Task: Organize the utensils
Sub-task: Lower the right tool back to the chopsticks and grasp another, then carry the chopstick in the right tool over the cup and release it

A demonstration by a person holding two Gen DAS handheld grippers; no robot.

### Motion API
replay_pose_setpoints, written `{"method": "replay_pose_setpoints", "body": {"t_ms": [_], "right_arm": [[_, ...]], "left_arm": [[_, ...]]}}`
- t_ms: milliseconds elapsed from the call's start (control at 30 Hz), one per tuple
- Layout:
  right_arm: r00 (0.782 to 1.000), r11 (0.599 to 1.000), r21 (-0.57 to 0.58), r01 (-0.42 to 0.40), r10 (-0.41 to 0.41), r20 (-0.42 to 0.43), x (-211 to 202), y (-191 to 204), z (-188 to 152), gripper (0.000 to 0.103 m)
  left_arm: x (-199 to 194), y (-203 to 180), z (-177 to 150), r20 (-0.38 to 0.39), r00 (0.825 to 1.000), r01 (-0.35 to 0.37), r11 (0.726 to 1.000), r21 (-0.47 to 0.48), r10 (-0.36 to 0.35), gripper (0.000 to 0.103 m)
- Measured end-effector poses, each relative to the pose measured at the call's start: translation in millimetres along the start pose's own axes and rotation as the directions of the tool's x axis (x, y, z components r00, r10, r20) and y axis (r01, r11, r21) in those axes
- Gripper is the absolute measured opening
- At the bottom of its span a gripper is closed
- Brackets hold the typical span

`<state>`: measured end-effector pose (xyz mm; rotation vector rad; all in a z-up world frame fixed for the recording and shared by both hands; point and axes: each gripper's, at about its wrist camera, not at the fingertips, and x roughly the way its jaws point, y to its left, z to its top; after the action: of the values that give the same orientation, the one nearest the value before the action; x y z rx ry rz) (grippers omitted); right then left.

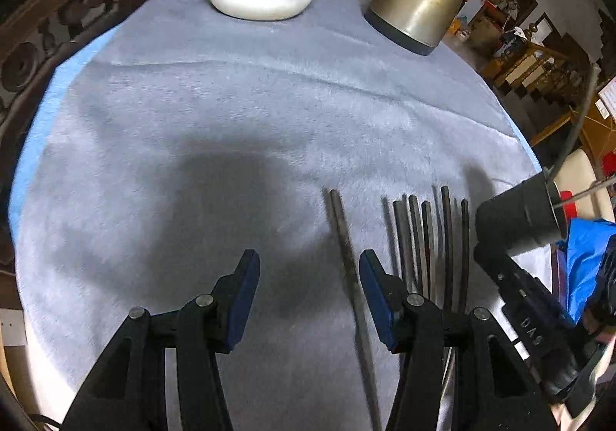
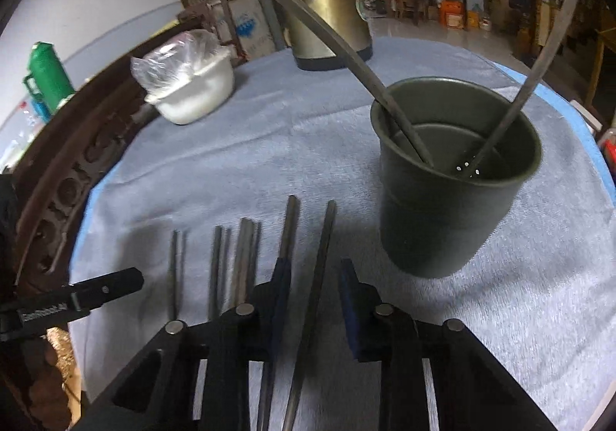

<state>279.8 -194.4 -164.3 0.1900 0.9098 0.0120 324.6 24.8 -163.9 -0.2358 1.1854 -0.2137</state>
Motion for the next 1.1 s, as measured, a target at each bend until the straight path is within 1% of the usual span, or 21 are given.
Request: {"method": "replay_pose_setpoints", "body": {"t_ms": [167, 267, 333, 367, 400, 433, 467, 500, 533, 633, 800, 900, 1000, 1100], "right_arm": [[0.998, 0.998, -0.001, 0.06, -0.06, -0.035, 18, 5, 10, 0.026], [0.995, 0.997, 0.008, 0.078, -0.077, -0.066, 27, 5, 15, 0.026], [0.993, 0.997, 0.02, 0.074, -0.072, -0.089, 34, 5, 17, 0.026], [0.993, 0.997, 0.021, 0.073, -0.07, -0.098, 37, 5, 17, 0.026], [0.992, 0.997, 0.023, 0.072, -0.069, -0.109, 40, 5, 17, 0.026], [0.991, 0.997, 0.027, 0.073, -0.069, -0.116, 42, 5, 17, 0.023], [0.991, 0.996, 0.024, 0.084, -0.081, -0.108, 43, 5, 18, 0.019], [0.991, 0.996, 0.021, 0.081, -0.079, -0.111, 44, 5, 17, 0.015], [0.991, 0.997, 0.022, 0.074, -0.071, -0.11, 44, 5, 18, 0.009], [0.993, 0.998, 0.018, 0.063, -0.061, -0.099, 41, 4, 17, 0.006], [0.999, 1.0, 0.008, 0.015, -0.015, -0.044, 16, 1, 14, 0.006], [0.998, 0.998, 0.01, -0.06, 0.06, 0.012, -8, -2, 13, 0.006], [0.988, 0.991, -0.001, -0.137, 0.137, 0.071, -31, -5, 12, 0.006], [0.964, 0.974, -0.015, -0.225, 0.225, 0.139, -56, -8, 8, 0.006]], "left_arm": [[22, -4, 9, -0.05, 0.999, 0.013, 1.0, -0.014, -0.013, 0.055], [24, -5, 15, -0.041, 0.999, 0.005, 1.0, -0.009, -0.006, 0.053], [26, -6, 20, -0.041, 0.999, 0.009, 1.0, -0.009, -0.01, 0.045], [27, -6, 22, -0.042, 0.999, 0.008, 1.0, -0.005, -0.008, 0.043], [28, -7, 23, -0.037, 0.999, 0.003, 1.0, 0.003, -0.003, 0.038], [29, -8, 25, -0.034, 0.999, -0.003, 1.0, 0.012, 0.003, 0.029], [31, -8, 26, -0.034, 0.999, -0.006, 1.0, 0.018, 0.007, 0.027], [32, -9, 27, -0.032, 0.999, -0.006, 1.0, 0.023, 0.007, 0.022], [33, -9, 28, -0.033, 0.999, -0.002, 1.0, 0.026, 0.003, 0.014], [33, -7, 29, -0.023, 1.0, 0.011, 1.0, 0.019, -0.01, 0.011], [10, -6, 25, 0.049, 0.998, 0.025, 1.0, 0.008, -0.025, 0.008], [-11, -8, 22, 0.107, 0.994, 0.037, 0.999, 0.002, -0.037, 0.007], [-39, -13, 19, 0.169, 0.984, 0.05, 0.999, 0.005, -0.051, 0.007], [-69, -23, 12, 0.239, 0.969, 0.063, 0.998, 0.027, -0.068, 0.007]]}}
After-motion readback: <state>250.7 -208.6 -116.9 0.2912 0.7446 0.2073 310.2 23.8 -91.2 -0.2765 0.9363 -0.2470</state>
